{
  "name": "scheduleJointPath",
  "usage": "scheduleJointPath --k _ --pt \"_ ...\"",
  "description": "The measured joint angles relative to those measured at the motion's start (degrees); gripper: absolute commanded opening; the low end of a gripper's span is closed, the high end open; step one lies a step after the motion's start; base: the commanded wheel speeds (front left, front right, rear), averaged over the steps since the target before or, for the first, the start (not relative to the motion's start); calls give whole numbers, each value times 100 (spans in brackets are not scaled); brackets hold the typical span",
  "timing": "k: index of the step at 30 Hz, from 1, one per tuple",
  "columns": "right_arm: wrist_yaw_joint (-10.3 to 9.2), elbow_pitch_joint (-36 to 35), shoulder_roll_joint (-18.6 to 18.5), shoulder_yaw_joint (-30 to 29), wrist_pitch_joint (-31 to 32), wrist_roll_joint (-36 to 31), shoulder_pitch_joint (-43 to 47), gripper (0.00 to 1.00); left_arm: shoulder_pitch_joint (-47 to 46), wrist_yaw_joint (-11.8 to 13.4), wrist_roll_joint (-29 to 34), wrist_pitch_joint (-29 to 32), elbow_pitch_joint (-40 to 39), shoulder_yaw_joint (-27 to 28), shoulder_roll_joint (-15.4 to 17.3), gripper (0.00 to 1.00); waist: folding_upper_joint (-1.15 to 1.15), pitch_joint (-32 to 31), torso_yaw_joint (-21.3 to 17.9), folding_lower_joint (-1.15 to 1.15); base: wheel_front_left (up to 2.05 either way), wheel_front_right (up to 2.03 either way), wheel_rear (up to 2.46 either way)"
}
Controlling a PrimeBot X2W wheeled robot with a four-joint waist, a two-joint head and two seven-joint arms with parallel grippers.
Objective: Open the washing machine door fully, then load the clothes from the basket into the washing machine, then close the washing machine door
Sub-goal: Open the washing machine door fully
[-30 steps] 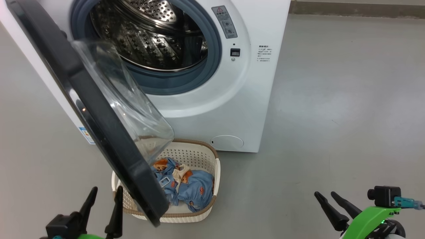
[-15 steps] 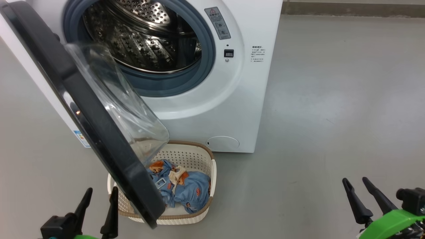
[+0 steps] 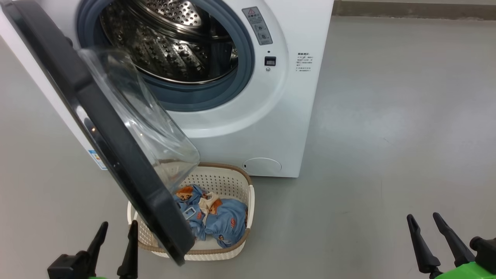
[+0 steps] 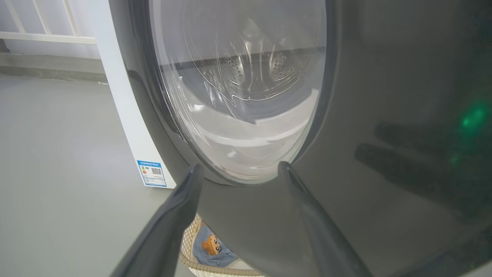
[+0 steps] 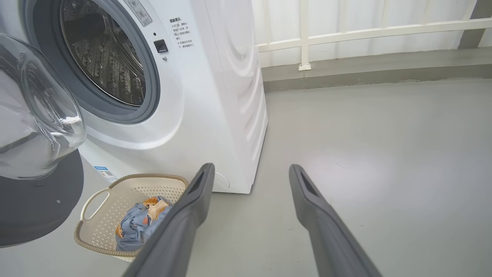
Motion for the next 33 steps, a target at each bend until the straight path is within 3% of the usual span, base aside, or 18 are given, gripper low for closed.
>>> scheduleJointPath --k 15,16,17,25,30,33 --pt "1 -83 187 -144 0 -378 194 100 -1 0 -2 0 19 33 -20 100 0 18 30 0 0 0 0" --pt "1 -83 187 -146 0 -379 194 100 -2 0 -2 0 22 57 -35 35 0 14 36 0 0 0 0" --pt "1 -83 188 -152 0 -379 194 100 -2 0 -2 0 23 75 -51 0 0 10 43 0 0 0 0" --pt "1 -104 199 -189 -1 -421 296 100 -39 8 -78 0 -516 1073 -278 0 0 -65 128 0 0 0 0" --pt "0 -140 197 -178 -1 -420 320 100 -194 16 -102 -1 -1558 1556 -435 0 0 -76 169 0 0 0 0" --pt "1 -168 197 -181 -1 -420 320 100 -252 57 -101 -4 -2387 1503 -509 0 0 -64 183 0 0 0 0"
